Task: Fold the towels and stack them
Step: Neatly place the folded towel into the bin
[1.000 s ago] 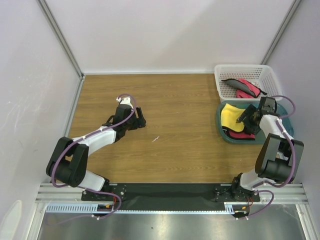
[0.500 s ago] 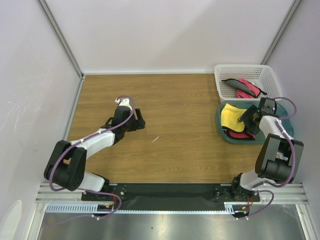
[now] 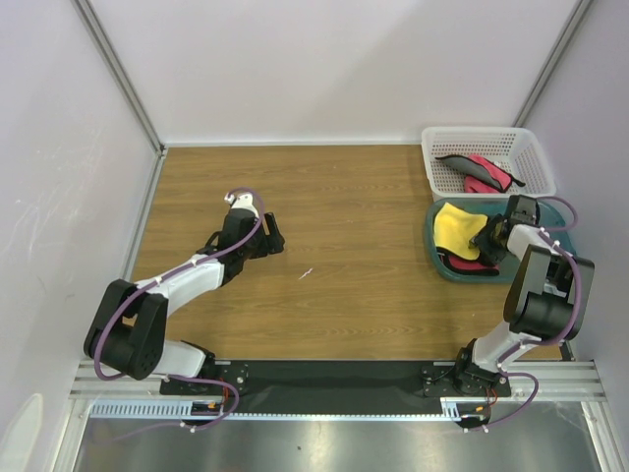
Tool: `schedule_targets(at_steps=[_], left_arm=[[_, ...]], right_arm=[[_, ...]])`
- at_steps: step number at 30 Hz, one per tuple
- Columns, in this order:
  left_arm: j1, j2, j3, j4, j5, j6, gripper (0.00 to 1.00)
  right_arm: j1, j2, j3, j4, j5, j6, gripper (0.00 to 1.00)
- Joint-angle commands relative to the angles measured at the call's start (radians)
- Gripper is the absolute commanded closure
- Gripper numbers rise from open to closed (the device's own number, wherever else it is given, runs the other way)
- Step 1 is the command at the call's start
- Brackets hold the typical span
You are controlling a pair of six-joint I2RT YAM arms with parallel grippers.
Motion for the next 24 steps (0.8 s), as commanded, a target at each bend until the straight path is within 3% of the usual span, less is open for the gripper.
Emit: schedule_targets(at_steps=[1,2,7,9,11,16,18,20,24], left_arm=[[0.007,-0.027,0.016,0.012,-0.022,0.03,0.21],[0.007,-0.024,0.016,0.014,-0.021,0.028,0.21],[0.009,-0.021,0.013,0.014,-0.014,0.025,0.21],[0.007,-0.021,0.011,0.017,-0.013,0.025,0.21],[0.007,-0.019,0.013,0.019,-0.013,0.025,0.21],[0.007,-0.016,0.011,0.022,-0.011,0.027,0.21],[0.007,-0.015,0.011,0.023,-0.011,0.025,0.21],[0.009,-0.015,0.01,0.023,-0.01,0.025,0.2],[0.007,-0.016,0.01,0.019,-0.016,0.027,0.2]], right_arm=[[-0.002,-0.013,0.017,0.036,-0.016,0.011,0.55],[0.001,-0.017,0.026,0.033,-0.015,0.01,0.63],[0.012,-0.049,0.066,-0.027,0.011,-0.005,0.76],[0.014,-0.063,0.072,-0.036,0.019,-0.007,0.88],[0.015,-0.069,0.077,-0.049,0.021,-0.015,0.92],[0.024,-0.059,0.118,-0.096,0.042,-0.035,0.77],[0.025,-0.054,0.123,-0.099,0.047,-0.036,0.64],[0.025,-0.04,0.127,-0.093,0.042,-0.039,0.58],[0.031,-0.01,0.137,-0.086,0.027,-0.042,0.58]])
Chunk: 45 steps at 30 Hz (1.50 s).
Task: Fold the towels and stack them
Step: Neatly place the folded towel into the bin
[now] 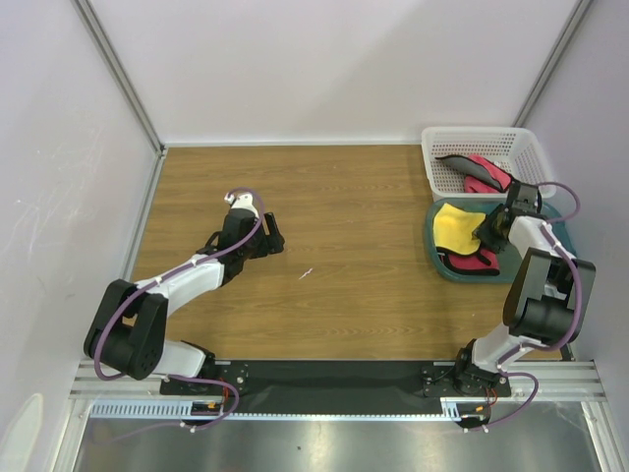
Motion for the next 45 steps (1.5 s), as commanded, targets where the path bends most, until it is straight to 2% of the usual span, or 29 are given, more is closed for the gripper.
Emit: schedule_targets(at_steps=[1,3,8,10,12,13,16,17,21,26,45], left_arm=[[0.007,-0.016,0.008,0.019,-0.014,0.026,0.21],[0.007,-0.015,0.008,0.019,-0.014,0.026,0.21],[0.007,-0.022,0.008,0.011,-0.022,0.027,0.21],[0.007,-0.022,0.007,0.009,-0.022,0.026,0.21],[0.007,-0.022,0.007,0.008,-0.021,0.024,0.21],[0.007,-0.024,0.008,0.005,-0.021,0.024,0.21],[0.009,-0.032,0.008,0.003,-0.028,0.024,0.21],[0.007,-0.033,0.008,0.003,-0.028,0.024,0.21],[0.009,-0.026,0.011,0.008,-0.024,0.023,0.21],[0.007,-0.021,0.011,0.015,-0.016,0.023,0.21],[0.007,-0.032,-0.007,0.038,-0.004,0.018,0.21]], right_arm=[[0.013,0.025,0.04,0.004,0.004,-0.01,0.63],[0.013,0.035,0.039,0.013,0.002,-0.011,0.64],[0.016,0.066,0.042,0.01,0.021,-0.027,0.52],[0.016,0.072,0.042,0.007,0.031,-0.031,0.52],[0.016,0.08,0.043,0.009,0.028,-0.036,0.62],[0.017,0.077,0.047,0.007,0.028,-0.036,0.77],[0.031,0.049,0.068,-0.011,0.034,-0.042,0.97],[0.036,0.039,0.076,-0.02,0.035,-0.048,1.0],[0.057,0.008,0.142,-0.1,0.102,-0.077,1.0],[0.068,-0.032,0.206,-0.16,0.099,-0.096,1.0],[0.066,-0.115,0.386,-0.274,-0.159,-0.208,1.0]])
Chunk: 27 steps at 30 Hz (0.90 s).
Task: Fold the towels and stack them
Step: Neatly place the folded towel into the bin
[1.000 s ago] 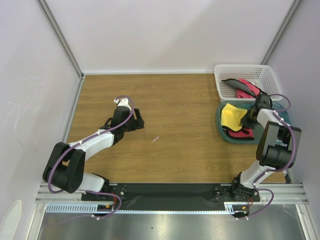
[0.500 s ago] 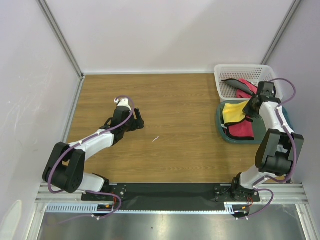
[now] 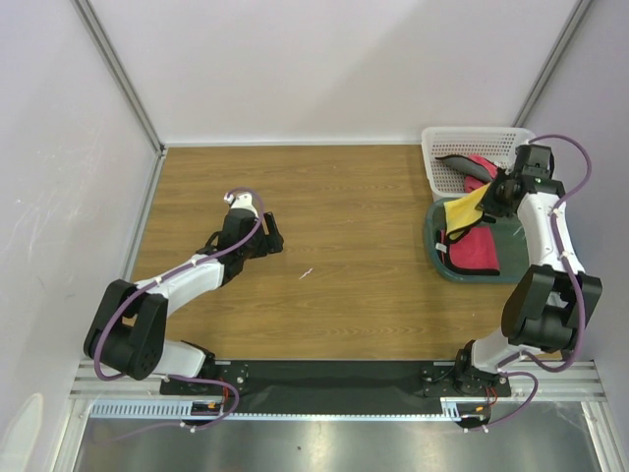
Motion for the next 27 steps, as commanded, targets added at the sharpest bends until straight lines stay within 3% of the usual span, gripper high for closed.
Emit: schedule_targets(at_steps=[1,7,19,27], left_arm=[[0.007,-0.029,-0.007,0.039,0.01,0.018,0.21],[0.007,-0.026,-0.011,0.048,0.021,0.018,0.21],[0.007,-0.027,-0.013,0.044,0.019,0.018,0.21],[0.007,-0.015,-0.008,0.05,0.025,0.018,0.21]], right_arm=[[0.0,-0.074,0.061,-0.018,-0.085,-0.041,1.0],[-0.003,-0.089,0.036,-0.093,-0.065,-0.092,1.0],[-0.05,-0.052,-0.103,-0.051,-0.116,-0.129,1.0],[-0.058,0.038,-0.162,-0.119,0.048,-0.202,1.0]])
